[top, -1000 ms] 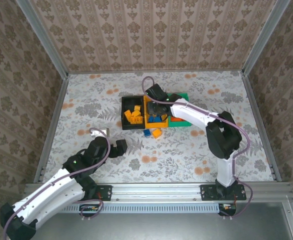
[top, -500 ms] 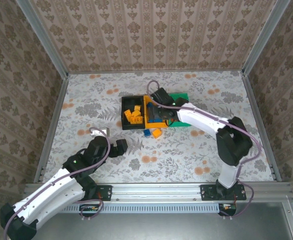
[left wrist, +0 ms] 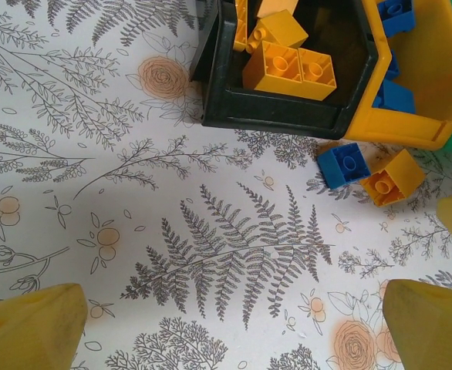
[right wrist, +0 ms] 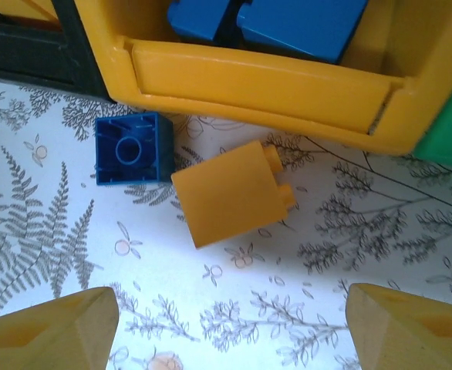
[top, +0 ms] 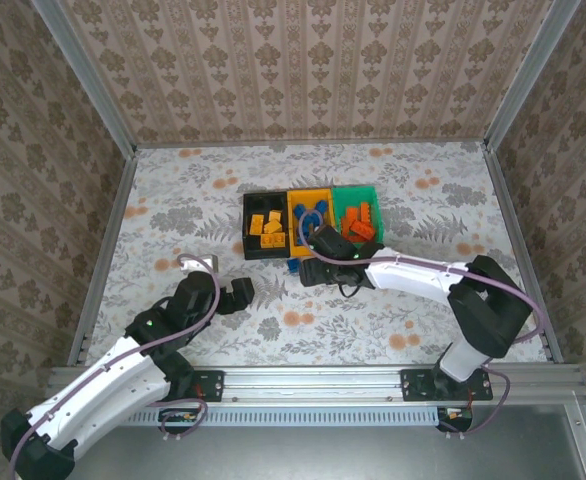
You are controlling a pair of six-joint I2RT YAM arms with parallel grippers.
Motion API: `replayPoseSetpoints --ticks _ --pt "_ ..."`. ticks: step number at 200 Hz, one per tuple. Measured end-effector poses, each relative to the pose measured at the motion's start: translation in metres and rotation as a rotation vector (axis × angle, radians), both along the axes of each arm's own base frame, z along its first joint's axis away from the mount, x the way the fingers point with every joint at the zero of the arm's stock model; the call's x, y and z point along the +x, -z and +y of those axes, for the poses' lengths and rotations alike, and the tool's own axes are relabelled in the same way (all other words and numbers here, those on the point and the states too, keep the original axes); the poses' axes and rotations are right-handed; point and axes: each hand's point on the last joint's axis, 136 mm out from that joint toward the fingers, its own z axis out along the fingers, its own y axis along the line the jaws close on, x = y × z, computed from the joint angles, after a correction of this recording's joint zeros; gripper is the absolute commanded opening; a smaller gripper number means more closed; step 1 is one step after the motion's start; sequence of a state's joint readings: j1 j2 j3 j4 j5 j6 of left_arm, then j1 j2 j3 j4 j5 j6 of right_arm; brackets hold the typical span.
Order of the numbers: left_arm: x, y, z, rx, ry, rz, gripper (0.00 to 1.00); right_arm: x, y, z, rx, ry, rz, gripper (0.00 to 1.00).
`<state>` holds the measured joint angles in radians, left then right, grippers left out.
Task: Sort the legos into containers by color
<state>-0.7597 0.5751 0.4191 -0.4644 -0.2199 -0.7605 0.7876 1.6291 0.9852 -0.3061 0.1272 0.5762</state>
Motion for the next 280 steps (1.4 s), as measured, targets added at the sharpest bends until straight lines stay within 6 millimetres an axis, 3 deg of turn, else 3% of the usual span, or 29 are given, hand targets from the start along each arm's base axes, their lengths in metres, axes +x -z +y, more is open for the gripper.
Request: replayPoseSetpoints --ticks 47,91,118,155,183,203,224,251,280 --pt "-0.001 0.003 0.000 0.001 0.000 0.007 1.00 0.015 0.029 0.006 -0.050 0.016 0.021 0.79" --pt "-0.002 0.007 0.001 0.003 -0.002 0.017 1.00 0.031 0.036 -0.004 -0.080 0.067 0.015 0.74" --pt "-0.002 0.009 0.002 0.003 -0.003 0.023 1.00 0.037 0.042 -0.008 -0.090 0.076 0.012 0.63" --pt "-0.003 0.012 0.002 0.006 -0.003 0.028 1.00 0.043 0.040 -0.003 -0.081 0.051 -0.018 0.41" --pt "-0.003 0.012 0.002 0.006 -0.004 0.029 1.00 0.038 0.036 -0.004 -0.081 0.026 -0.029 0.35" --pt "-0.003 0.012 0.002 0.006 -0.004 0.029 1.00 0.030 0.018 -0.005 -0.062 0.007 -0.055 0.35" --pt "-0.003 0.016 0.004 0.008 -0.007 0.034 1.00 0.023 -0.017 0.006 -0.007 -0.030 -0.114 0.36" --pt "-0.004 0.019 0.004 0.010 -0.005 0.041 1.00 0.024 -0.064 0.040 0.075 -0.094 -0.179 0.37" --pt "-0.004 0.019 0.003 0.007 -0.001 0.043 1.00 0.048 -0.105 0.084 0.150 -0.127 -0.245 0.37"
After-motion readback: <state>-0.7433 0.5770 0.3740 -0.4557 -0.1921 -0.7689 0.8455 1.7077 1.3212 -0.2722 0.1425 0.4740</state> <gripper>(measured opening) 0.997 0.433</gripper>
